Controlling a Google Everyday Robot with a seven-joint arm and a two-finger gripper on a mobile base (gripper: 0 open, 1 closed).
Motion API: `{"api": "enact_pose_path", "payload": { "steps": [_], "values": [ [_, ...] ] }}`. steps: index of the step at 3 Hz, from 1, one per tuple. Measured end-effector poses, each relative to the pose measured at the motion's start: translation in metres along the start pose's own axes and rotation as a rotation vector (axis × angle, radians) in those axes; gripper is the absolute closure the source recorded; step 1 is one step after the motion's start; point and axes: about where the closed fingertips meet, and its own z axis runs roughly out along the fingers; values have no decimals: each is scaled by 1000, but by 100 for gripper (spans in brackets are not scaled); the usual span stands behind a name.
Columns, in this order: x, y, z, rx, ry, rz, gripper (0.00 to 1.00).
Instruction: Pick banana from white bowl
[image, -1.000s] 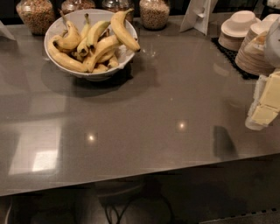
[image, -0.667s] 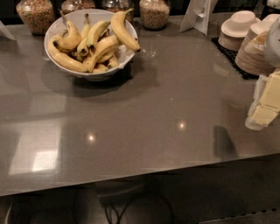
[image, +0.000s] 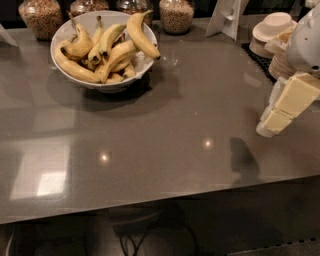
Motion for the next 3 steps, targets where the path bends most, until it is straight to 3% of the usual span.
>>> {"api": "enact_pose_path", "payload": {
  "steps": [1,3],
  "values": [
    [-28,-18,15,34,-98,34,0],
    [-66,-52,40,84,-200,98,0]
  ]
}}
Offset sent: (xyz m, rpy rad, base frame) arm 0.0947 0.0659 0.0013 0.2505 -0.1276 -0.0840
